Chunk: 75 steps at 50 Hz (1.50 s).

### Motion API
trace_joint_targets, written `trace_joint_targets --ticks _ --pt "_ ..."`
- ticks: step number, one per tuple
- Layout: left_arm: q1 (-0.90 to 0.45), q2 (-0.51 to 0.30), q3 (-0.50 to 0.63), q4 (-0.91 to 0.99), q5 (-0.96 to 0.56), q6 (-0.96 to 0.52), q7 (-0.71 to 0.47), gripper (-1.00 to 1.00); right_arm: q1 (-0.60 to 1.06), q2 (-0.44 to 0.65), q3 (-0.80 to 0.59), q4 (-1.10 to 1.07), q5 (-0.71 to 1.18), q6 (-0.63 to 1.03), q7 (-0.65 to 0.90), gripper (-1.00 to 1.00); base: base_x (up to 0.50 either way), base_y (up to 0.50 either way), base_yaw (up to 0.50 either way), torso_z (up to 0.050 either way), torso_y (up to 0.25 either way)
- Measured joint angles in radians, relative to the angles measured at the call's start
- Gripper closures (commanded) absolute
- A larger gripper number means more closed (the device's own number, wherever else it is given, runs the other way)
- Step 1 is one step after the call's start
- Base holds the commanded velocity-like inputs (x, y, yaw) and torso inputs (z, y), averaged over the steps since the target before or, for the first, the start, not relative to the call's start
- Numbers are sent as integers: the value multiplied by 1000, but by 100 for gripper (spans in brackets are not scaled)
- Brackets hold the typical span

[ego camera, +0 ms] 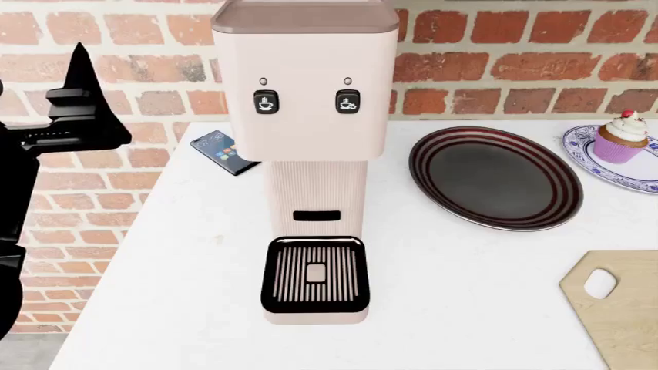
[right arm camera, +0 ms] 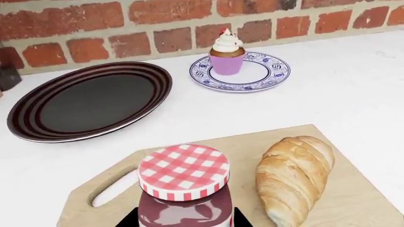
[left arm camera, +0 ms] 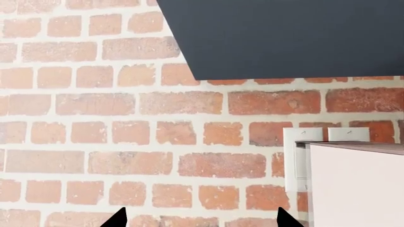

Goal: From the different types of pastries on the counter, select a croissant and place it on the cutting board. Then retrieve a jar of jam from the cabinet and place it alongside the croissant on the cutting board.

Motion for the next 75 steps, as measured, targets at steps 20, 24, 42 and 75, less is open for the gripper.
trace_joint_targets --ticks 20,24,42,75 --pt "6 -14 5 -1 -7 6 -5 -100 -20 -39 15 10 25 -74 30 -100 -1 3 3 0 0" --pt "7 -17 7 -1 -8 8 -7 -100 -22 -42 17 11 31 -84 34 -100 0 0 0 0 0" --pt "13 -32 13 0 -17 8 -13 -100 -27 -13 33 -47 53 -35 9 -100 0 0 0 0 0" --pt "23 -49 10 7 -39 12 -24 -100 89 222 7 -134 39 207 -99 -100 0 0 0 0 0"
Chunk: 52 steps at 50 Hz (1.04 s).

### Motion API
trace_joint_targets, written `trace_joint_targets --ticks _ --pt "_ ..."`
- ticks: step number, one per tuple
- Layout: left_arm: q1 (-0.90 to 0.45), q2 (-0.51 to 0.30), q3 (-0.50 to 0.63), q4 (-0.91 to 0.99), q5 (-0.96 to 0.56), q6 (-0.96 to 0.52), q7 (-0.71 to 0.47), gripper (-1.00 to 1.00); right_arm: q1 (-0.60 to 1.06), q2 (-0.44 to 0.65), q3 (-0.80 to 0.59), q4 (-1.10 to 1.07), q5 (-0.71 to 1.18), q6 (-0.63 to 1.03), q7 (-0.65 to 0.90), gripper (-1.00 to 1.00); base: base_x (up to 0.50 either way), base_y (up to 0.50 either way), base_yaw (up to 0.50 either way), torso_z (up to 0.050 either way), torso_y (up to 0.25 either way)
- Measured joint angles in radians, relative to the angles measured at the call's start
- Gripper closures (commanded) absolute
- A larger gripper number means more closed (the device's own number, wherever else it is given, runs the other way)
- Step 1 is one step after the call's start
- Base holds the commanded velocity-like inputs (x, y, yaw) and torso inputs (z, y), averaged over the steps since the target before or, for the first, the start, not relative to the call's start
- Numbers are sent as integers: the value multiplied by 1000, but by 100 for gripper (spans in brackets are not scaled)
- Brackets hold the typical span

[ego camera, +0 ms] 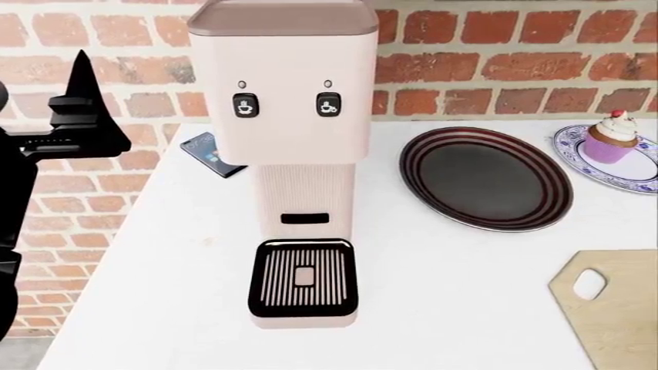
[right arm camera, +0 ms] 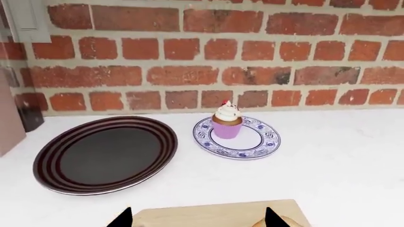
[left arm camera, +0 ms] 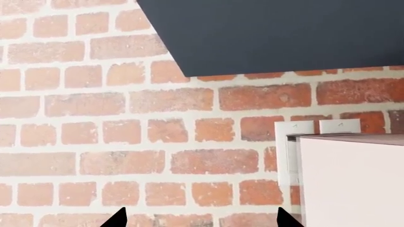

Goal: From the different types of pastries on the counter, select a croissant and place it on the cutting board. Then retrieve a jar of jam from the cabinet and place it alongside the croissant on the cutting board.

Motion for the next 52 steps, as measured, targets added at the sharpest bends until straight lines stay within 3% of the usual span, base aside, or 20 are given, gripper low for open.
trace_joint_targets --ticks 28,52 --pt "21 -17 -87 34 -76 -35 -24 -100 243 309 33 274 18 38 -41 -100 0 0 0 0 0" --pt "97 -90 -318 145 -333 -149 -103 -100 471 534 14 542 -10 43 -43 -100 0 0 0 0 0"
